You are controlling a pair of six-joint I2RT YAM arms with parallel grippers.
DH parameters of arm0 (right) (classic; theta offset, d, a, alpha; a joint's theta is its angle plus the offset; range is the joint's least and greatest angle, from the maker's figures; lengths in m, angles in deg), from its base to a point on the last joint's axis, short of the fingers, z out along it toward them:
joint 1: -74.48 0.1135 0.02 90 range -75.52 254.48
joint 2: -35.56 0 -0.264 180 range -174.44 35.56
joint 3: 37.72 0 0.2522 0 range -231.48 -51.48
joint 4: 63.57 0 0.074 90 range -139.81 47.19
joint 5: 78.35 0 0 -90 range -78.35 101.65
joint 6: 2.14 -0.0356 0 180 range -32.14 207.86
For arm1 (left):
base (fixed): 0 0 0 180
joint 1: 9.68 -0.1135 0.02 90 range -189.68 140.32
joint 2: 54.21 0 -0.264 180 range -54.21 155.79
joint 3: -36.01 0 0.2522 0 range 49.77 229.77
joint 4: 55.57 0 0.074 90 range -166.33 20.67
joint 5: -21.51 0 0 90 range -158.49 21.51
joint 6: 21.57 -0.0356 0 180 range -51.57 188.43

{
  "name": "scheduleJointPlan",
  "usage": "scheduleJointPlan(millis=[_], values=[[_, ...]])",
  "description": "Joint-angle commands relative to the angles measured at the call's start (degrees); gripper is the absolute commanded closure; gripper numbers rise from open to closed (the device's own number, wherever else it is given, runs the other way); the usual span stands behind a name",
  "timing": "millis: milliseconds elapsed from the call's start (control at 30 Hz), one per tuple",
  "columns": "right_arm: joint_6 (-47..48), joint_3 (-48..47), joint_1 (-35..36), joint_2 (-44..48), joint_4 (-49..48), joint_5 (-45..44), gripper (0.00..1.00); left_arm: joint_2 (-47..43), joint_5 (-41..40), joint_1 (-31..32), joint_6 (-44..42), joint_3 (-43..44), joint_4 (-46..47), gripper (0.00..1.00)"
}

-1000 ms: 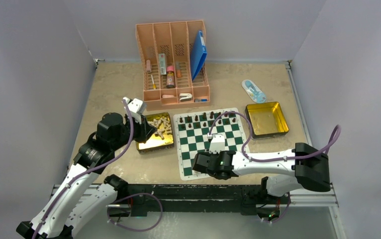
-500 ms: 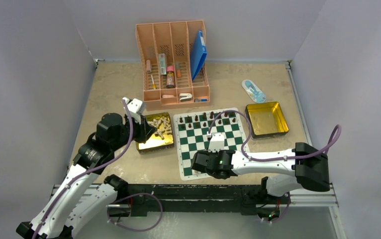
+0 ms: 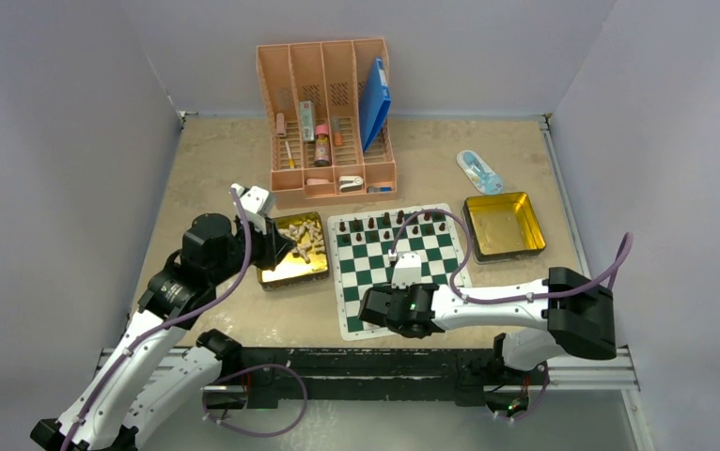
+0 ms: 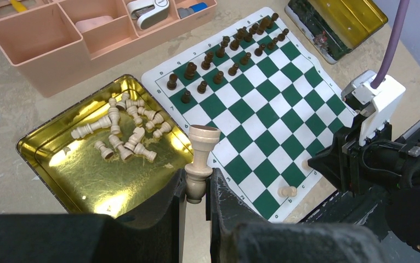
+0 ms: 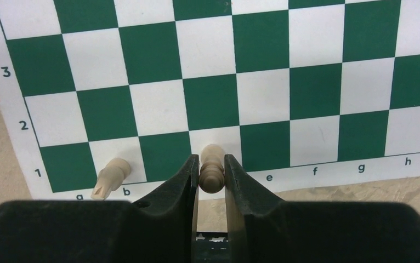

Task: Set up the chess pieces on the board
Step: Adjust the chess piece on the chessboard, then place the chess piece on the chessboard.

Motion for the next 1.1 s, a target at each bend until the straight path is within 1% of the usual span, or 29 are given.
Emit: scheduleJointPlan(millis=[0, 133, 233, 400, 467, 533, 667, 733, 800, 867, 933, 1000, 1067], values=[[-0.8, 0.1, -0.3, -0.5, 0.7, -2.5, 0.76, -0.3, -0.5, -0.3, 0.3, -0.2, 1.9, 0.99], [-0.8, -0.5, -0.3, -0.4, 1.1, -3.2, 0.74, -0.4, -0.6, -0.2, 0.3, -0.2, 1.9, 0.99], [-1.3, -1.4, -0.3, -0.4, 2.4, -3.6, 0.65, -0.3, -0.6, -0.2, 0.4, -0.2, 1.9, 0.99], [-0.6, -4.9, -0.2, 1.8, 5.8, -5.1, 0.57, 0.4, 1.0, -0.2, 0.0, 1.6, 0.4, 0.98], [1.4, -6.1, -0.2, 3.7, 6.0, -5.1, 0.55, 1.1, 2.7, -0.3, -0.2, 3.3, -1.4, 0.98], [7.4, -7.7, -0.2, 5.2, 4.1, -5.9, 0.54, 1.7, 5.0, -0.2, 0.2, 5.2, -2.8, 0.97], [17.2, -12.2, -0.2, 5.8, 0.9, -7.9, 0.55, 3.5, 13.5, -0.2, 1.7, 8.8, -4.6, 0.96], [24.0, -14.6, -0.1, 5.7, -3.2, -7.8, 0.55, 5.1, 18.2, -0.2, 2.7, 9.9, -5.5, 0.96], [32.4, -16.5, -0.1, 6.1, -8.8, -5.0, 0.54, 6.5, 24.1, -0.2, 3.4, 10.6, -6.3, 0.97], [41.5, -17.1, 0.0, 6.9, -13.7, 0.2, 0.52, 7.8, 28.4, -0.2, 3.4, 11.1, -6.8, 0.97], [49.3, -16.8, 0.5, 7.5, -15.7, 4.8, 0.5, 9.2, 31.3, -0.2, 2.8, 11.9, -8.0, 0.97], [55.2, -15.9, 1.9, 8.2, -16.8, 5.9, 0.49, 10.4, 33.0, -0.2, 2.6, 12.4, -9.8, 0.97], [58.7, -15.9, 2.6, 9.1, -17.1, 6.4, 0.48, 11.2, 34.9, -0.3, 2.4, 12.5, -11.1, 0.97]])
